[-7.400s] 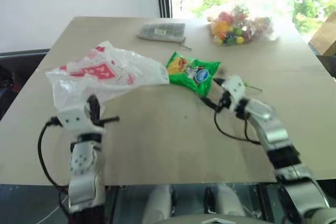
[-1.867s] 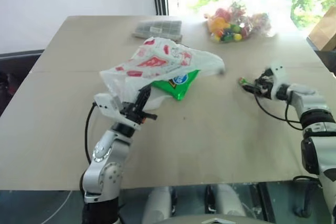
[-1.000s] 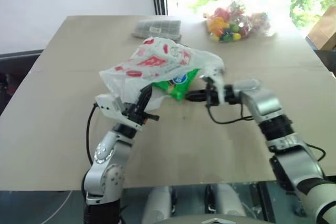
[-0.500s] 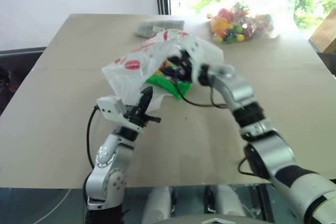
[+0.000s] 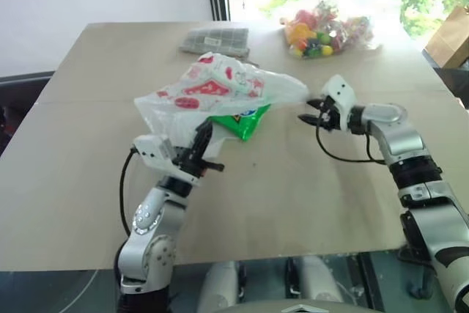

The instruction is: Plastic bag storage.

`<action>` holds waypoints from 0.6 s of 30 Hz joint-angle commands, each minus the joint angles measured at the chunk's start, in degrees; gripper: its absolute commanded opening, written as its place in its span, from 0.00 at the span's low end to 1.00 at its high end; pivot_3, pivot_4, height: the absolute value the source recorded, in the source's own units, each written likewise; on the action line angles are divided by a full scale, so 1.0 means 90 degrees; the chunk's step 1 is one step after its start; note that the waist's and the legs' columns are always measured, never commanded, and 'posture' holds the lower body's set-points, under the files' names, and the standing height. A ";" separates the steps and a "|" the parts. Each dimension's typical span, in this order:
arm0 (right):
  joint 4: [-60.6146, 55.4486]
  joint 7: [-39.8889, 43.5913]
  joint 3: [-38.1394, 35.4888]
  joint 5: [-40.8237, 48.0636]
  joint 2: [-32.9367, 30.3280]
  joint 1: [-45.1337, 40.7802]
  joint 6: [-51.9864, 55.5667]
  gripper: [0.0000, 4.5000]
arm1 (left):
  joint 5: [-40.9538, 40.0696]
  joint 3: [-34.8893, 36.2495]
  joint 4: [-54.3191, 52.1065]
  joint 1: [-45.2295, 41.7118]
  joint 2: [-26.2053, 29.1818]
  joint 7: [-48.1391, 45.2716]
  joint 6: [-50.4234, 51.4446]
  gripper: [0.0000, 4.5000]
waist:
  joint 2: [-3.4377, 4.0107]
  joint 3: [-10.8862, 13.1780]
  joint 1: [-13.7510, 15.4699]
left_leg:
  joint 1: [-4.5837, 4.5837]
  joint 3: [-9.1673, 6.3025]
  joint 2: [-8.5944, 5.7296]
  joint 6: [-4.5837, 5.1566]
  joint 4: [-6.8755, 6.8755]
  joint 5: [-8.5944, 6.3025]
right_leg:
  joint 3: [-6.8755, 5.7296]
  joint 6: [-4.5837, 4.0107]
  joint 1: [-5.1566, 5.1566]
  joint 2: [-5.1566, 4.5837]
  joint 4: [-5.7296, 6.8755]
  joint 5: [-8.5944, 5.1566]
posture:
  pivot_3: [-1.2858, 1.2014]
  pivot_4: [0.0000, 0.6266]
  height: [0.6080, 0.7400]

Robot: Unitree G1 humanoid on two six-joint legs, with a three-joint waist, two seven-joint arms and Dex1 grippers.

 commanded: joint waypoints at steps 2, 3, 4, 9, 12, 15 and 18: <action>0.0791 -0.0699 -0.0235 -0.0237 0.0164 -0.0542 -0.0826 0.56 | -0.0047 0.0001 -0.0241 -0.0056 0.0035 0.0026 0.0019 0.00 | 0.0000 0.0000 0.0004 | -0.0001 0.0001 0.0000 0.0000 0.0000 0.0000 | 0.0001 0.0000 0.0000 0.0000 -0.0001 0.0000 | 0.52 0.24 1.00; 0.1008 -0.0862 -0.0254 -0.0272 0.0242 -0.0645 -0.0974 0.56 | -0.0038 -0.0020 -0.0263 -0.0072 0.0024 0.0057 0.0041 0.00 | 0.0000 0.0000 0.0005 | -0.0001 0.0002 0.0000 0.0000 0.0000 0.0000 | 0.0001 0.0000 0.0000 -0.0001 -0.0002 0.0000 | 0.52 0.24 1.00; 0.1207 -0.1005 -0.0276 -0.0316 0.0297 -0.0740 -0.1032 0.56 | -0.0015 -0.0053 -0.0280 -0.0083 0.0013 0.0081 0.0057 0.00 | 0.0000 0.0000 0.0003 | -0.0002 0.0002 0.0000 0.0000 0.0000 0.0000 | 0.0001 0.0000 0.0000 -0.0001 -0.0004 0.0000 | 0.52 0.24 1.00; 0.1755 -0.0972 -0.0362 -0.0300 0.0421 -0.0924 -0.1311 0.56 | -0.0007 -0.0045 -0.0354 -0.0105 -0.0013 0.0171 0.0094 0.00 | 0.0000 0.0000 0.0021 | -0.0004 -0.0001 0.0000 -0.0001 0.0000 0.0001 | -0.0001 0.0000 0.0001 -0.0003 -0.0004 0.0000 | 0.52 0.24 1.00; 0.1953 -0.0990 -0.0428 -0.0269 0.0540 -0.0948 -0.1432 0.56 | 0.0023 -0.0049 -0.0279 -0.0064 0.0007 0.0133 0.0045 0.00 | 0.0000 0.0000 0.0010 | -0.0005 0.0001 0.0000 -0.0001 0.0000 0.0001 | 0.0000 0.0000 0.0001 -0.0005 -0.0004 0.0000 | 0.52 0.24 1.00; 0.2105 -0.1062 -0.0506 -0.0279 0.0564 -0.1003 -0.1606 0.44 | 0.0011 -0.0017 -0.0273 -0.0101 0.0023 0.0142 0.0050 0.00 | 0.0001 0.0001 0.0004 | -0.0003 0.0001 0.0000 -0.0002 0.0000 0.0001 | -0.0001 0.0000 0.0001 -0.0003 -0.0002 0.0000 | 0.52 0.24 1.00; 0.2097 -0.0942 -0.0597 -0.0210 0.0556 -0.1016 -0.1567 0.14 | -0.0015 0.0053 -0.0225 -0.0166 0.0051 0.0127 0.0040 0.00 | 0.0002 0.0001 0.0004 | -0.0004 0.0001 0.0001 -0.0002 0.0000 0.0001 | 0.0000 0.0000 0.0000 -0.0003 -0.0002 0.0000 | 0.52 0.24 1.00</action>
